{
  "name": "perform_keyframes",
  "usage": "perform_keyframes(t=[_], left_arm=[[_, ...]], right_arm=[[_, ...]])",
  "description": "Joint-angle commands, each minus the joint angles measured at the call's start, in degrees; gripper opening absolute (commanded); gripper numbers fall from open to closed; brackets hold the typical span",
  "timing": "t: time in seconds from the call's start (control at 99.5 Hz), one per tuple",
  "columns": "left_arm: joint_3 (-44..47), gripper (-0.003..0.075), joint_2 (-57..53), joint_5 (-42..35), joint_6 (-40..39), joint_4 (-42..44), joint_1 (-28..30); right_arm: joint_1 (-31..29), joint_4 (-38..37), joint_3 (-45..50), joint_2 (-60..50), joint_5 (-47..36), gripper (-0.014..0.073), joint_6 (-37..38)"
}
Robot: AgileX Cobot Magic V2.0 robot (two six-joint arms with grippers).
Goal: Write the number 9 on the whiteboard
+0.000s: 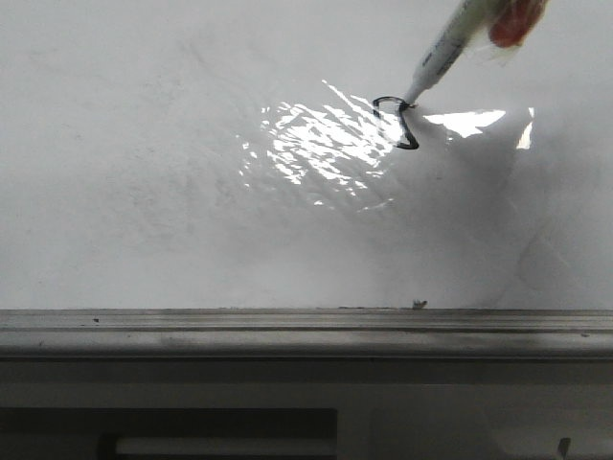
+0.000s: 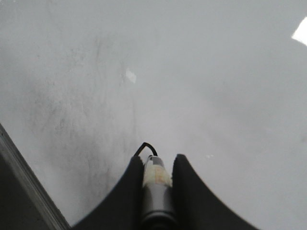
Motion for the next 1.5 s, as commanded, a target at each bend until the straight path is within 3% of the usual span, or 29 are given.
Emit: perform_keyframes(t=[0.0, 0.111, 0.322, 0.543, 0.784, 0.884, 0.995, 1.075, 1.216, 1.487], left_arm=[[-1.4, -0.002, 0.3, -2.9, -0.5, -2.1, 0.0], [-1.4, -0.002, 0.3, -2.9, -0.5, -1.7, 0.0], [-1.4, -0.002, 0.3, -2.9, -0.5, -1.6, 0.0], [-1.4, -0.002, 0.3, -2.9, -0.5, -1.6, 0.0], [-1.4, -0.0017, 2.9, -0.2, 0.1, -2.2, 0.0], [-1.4, 0.0057, 6.7, 5.3, 9.1, -5.6, -0.3], [-1.4, 0.0239, 12.4, 8.0, 17.5, -12.7, -2.7], [-1.4, 0.0344, 16.7, 9.8, 28.0, -18.9, -5.6], [-1.5, 0.0356, 23.5, 10.2, 43.3, -25.3, -13.2], [-1.6, 0.0356, 31.9, 2.0, 51.6, -31.9, -24.7]], right_arm=[[-0.1, -0.6, -1.0, 0.4, 6.2, -0.0061, -1.1], [3.2, 3.0, 2.2, -0.1, 10.5, -0.0061, -1.1], [8.0, 3.2, 7.5, -1.2, 7.2, -0.0061, -1.0], [7.9, 2.1, 1.5, -4.9, 3.0, -0.0061, -1.0], [8.3, 3.5, -6.1, -7.0, 5.0, -0.0064, -1.0], [10.4, 4.0, -6.1, -6.8, 6.0, -0.0064, -1.8], [14.7, 5.6, -6.0, -5.1, 7.6, -0.0064, -3.9], [18.4, 5.6, -6.0, -3.6, 7.7, -0.0064, -4.3], [23.8, 5.5, -6.0, -1.1, 6.4, -0.0064, -4.3], [26.6, 5.5, -6.0, 0.7, 2.9, -0.0064, -4.5]])
